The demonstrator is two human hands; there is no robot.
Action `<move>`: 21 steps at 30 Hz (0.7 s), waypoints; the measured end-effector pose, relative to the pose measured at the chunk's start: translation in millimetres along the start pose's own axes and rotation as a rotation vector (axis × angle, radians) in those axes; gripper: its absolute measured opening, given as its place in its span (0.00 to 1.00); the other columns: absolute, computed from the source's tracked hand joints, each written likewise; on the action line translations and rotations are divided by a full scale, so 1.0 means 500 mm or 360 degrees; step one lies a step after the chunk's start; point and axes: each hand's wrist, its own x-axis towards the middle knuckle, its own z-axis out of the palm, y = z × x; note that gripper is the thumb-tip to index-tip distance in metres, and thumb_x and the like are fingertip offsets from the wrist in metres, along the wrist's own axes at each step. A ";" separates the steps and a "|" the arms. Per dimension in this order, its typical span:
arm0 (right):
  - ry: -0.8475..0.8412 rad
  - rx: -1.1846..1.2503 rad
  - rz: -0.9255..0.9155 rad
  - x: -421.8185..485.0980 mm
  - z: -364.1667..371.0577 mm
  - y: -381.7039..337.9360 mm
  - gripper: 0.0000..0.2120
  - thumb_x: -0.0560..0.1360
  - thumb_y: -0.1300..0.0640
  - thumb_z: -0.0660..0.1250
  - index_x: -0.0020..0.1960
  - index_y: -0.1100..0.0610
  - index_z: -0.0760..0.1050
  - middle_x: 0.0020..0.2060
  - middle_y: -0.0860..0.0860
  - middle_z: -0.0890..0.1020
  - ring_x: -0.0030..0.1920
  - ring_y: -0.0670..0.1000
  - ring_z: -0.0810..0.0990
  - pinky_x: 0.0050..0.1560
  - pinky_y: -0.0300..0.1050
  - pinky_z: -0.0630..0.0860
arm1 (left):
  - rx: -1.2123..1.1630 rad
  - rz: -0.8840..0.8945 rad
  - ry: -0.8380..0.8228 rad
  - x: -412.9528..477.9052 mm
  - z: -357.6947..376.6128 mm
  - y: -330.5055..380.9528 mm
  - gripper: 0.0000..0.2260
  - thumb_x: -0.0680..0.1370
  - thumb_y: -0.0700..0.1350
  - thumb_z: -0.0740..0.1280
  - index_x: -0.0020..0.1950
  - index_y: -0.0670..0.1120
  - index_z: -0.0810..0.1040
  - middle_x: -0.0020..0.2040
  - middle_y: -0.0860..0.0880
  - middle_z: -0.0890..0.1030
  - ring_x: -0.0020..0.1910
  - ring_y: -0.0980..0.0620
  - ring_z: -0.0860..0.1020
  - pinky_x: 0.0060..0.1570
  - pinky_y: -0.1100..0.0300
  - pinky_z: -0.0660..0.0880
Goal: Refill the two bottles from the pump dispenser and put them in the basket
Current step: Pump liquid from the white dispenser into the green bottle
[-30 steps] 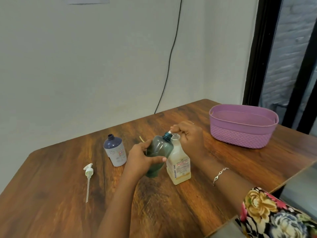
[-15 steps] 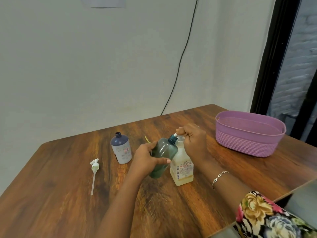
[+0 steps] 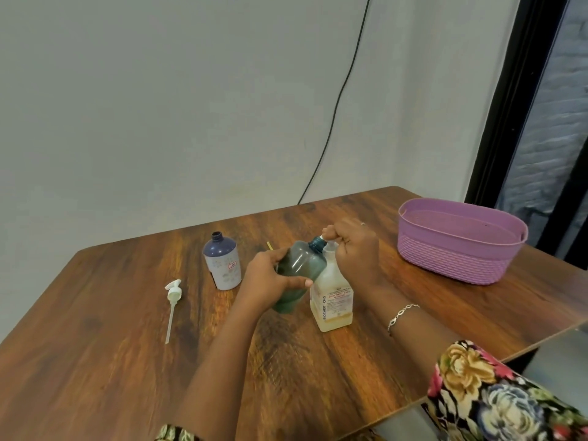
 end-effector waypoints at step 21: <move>-0.0116 0.0178 0.0127 0.027 -0.028 -0.019 0.22 0.67 0.53 0.52 0.39 0.63 0.82 0.36 0.55 0.84 0.38 0.53 0.82 0.42 0.47 0.78 | 0.0001 0.0071 -0.0014 -0.003 -0.017 0.034 0.33 0.66 0.44 0.76 0.70 0.44 0.69 0.63 0.47 0.75 0.58 0.51 0.72 0.61 0.52 0.70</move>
